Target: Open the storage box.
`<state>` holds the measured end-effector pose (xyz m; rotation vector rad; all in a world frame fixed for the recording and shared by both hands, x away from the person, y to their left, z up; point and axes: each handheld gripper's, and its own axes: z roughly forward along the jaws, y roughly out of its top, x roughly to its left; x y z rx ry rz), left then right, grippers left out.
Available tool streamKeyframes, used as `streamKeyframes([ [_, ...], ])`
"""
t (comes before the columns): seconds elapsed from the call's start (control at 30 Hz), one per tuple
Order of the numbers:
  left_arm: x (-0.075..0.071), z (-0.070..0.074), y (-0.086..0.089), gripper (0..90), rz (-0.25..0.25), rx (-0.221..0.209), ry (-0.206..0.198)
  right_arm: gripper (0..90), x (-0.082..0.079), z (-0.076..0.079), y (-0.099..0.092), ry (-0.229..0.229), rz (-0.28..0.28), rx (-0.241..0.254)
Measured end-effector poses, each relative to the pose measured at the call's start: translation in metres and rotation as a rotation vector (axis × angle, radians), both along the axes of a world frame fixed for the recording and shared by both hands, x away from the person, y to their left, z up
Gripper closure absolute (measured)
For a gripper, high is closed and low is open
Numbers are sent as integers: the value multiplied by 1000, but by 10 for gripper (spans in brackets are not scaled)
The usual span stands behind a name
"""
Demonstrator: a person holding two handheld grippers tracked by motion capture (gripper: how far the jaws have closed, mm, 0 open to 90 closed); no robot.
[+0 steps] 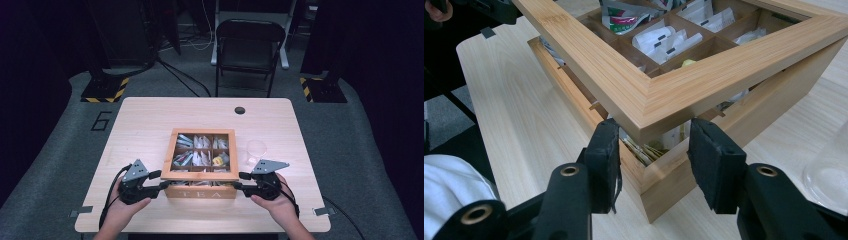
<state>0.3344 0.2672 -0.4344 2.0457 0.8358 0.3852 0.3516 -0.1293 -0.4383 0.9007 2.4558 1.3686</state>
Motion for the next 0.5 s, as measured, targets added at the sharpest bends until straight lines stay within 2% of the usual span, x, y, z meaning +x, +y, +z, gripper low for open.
streamKeyframes([
  [0.17, 1, 5, -1, 499, 0, 3, -1, 552, 1, 3, 1, 6, -4, -9],
  [0.5, 6, 22, 0, 499, 4, -20, -13, 531, 8, 19, 0, -20, -14, 3],
])
